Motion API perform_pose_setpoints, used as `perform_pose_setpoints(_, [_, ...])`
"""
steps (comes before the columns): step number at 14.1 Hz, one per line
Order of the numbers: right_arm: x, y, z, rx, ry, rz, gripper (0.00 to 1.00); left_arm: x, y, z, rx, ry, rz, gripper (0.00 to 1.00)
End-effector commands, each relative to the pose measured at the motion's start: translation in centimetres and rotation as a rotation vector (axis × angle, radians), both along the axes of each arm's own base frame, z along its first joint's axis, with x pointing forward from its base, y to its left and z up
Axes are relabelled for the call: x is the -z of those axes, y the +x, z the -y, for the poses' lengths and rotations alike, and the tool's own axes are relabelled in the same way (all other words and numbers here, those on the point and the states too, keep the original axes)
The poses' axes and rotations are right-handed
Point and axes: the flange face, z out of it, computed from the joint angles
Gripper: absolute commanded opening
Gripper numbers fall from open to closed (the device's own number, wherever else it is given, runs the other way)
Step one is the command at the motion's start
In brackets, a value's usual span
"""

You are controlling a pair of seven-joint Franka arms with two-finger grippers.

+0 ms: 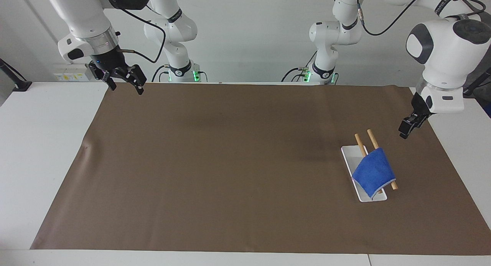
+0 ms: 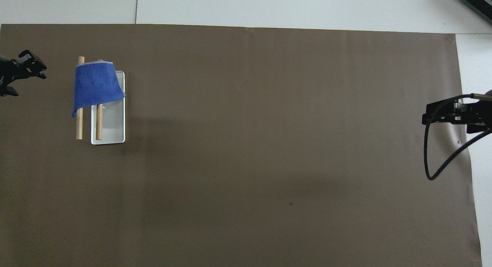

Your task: Right arm passes towel to left arm to hang

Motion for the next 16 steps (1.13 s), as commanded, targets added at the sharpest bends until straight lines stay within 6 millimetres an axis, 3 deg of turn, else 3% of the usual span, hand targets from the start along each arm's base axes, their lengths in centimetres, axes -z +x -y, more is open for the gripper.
perform_pose_setpoints(1, [-0.1, -0.8, 0.2, 0.0, 0.021, -0.008, 1.0, -1.8, -0.8, 1.8, 0.084, -0.034, -0.089, 0.72])
perform_pose_setpoints(5, [-0.1, -0.8, 0.2, 0.0, 0.021, -0.008, 1.0, -4.5, -2.8, 3.8, 0.164, -0.1, -0.16, 0.72])
perform_pose_setpoints(10, [-0.1, -0.8, 0.4, 0.005, 0.022, -0.008, 1.0, -6.9, -4.5, 3.6, 0.246, -0.119, -0.143, 0.74])
perform_pose_setpoints(14, [0.0, -0.6, 0.3, -0.001, 0.022, -0.003, 1.0, -8.2, -5.2, 3.6, 0.406, -0.119, -0.127, 0.86])
perform_pose_setpoints(16, [0.0, -0.6, -0.4, -0.015, 0.022, -0.001, 1.0, -8.3, -5.1, 3.4, 0.455, -0.117, -0.117, 0.97])
